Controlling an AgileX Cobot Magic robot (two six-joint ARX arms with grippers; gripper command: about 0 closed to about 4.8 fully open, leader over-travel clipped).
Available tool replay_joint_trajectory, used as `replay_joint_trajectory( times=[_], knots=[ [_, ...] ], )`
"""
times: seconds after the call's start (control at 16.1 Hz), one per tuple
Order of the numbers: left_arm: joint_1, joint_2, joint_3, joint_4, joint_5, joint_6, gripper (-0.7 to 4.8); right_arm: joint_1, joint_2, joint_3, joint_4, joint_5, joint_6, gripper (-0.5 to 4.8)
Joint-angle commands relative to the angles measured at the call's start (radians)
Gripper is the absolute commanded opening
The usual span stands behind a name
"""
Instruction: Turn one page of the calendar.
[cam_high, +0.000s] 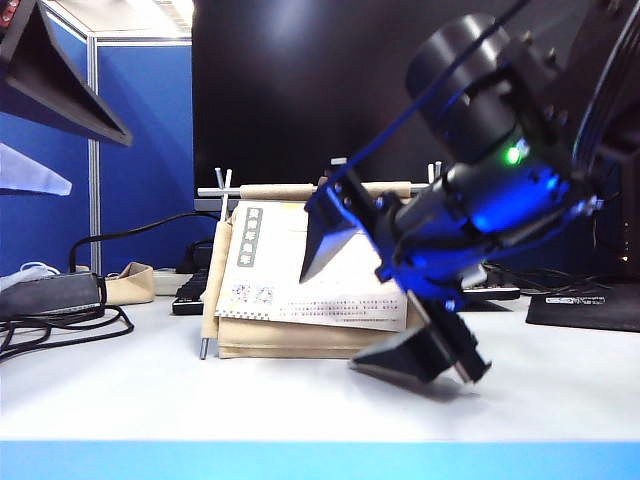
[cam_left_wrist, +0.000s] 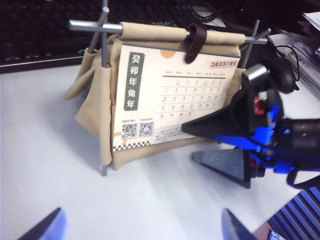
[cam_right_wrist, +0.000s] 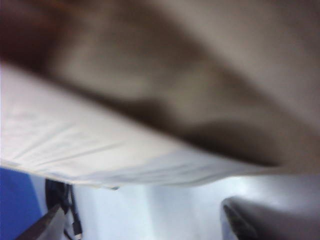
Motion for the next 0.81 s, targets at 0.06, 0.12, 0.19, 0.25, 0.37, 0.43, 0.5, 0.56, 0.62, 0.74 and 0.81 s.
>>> replay_joint_trajectory(
  times=[0.06, 0.12, 0.19, 0.25, 0.37, 0.43, 0.5, 0.56, 0.62, 0.74, 0.81],
  knots=[
    [-0.001, -0.003, 0.003, 0.008, 0.03, 0.0, 4.05, 0.0, 0.001, 0.003, 0.043, 0.055, 0.022, 4.02],
    [-0.001, -0.002, 0.003, 0.008, 0.03, 0.0, 4.05, -0.005, 0.001, 0.003, 0.068, 0.069, 0.022, 4.02],
    [-0.001, -0.002, 0.003, 0.008, 0.03, 0.0, 4.05, -0.011, 0.001, 0.003, 0.084, 0.076, 0.022, 4.02],
    [-0.001, -0.002, 0.003, 0.007, 0.03, 0.0, 4.05, -0.018, 0.001, 0.003, 0.094, 0.079, 0.023, 4.01],
    [-0.001, -0.002, 0.003, 0.009, 0.029, 0.0, 4.05, -0.039, 0.001, 0.003, 0.097, 0.08, 0.022, 4.01],
    [-0.001, -0.002, 0.003, 0.01, 0.029, 0.0, 4.05, -0.042, 0.001, 0.003, 0.102, 0.084, 0.022, 4.01],
    [-0.001, -0.002, 0.003, 0.01, 0.026, 0.0, 4.05, -0.05, 0.001, 0.003, 0.119, 0.088, 0.022, 4.01],
    [-0.001, -0.002, 0.003, 0.01, 0.026, 0.0, 4.04, -0.051, 0.001, 0.003, 0.134, 0.089, 0.022, 4.01],
    [0.0, -0.002, 0.003, 0.01, 0.026, 0.0, 4.05, -0.052, 0.001, 0.003, 0.153, 0.091, 0.022, 4.01],
    [0.0, -0.002, 0.003, 0.01, 0.026, 0.0, 4.05, -0.052, 0.001, 0.003, 0.183, 0.091, 0.022, 4.01],
    [-0.001, -0.002, 0.003, 0.01, 0.026, 0.0, 4.05, -0.052, 0.001, 0.003, 0.192, 0.091, 0.022, 4.01]
  ],
)
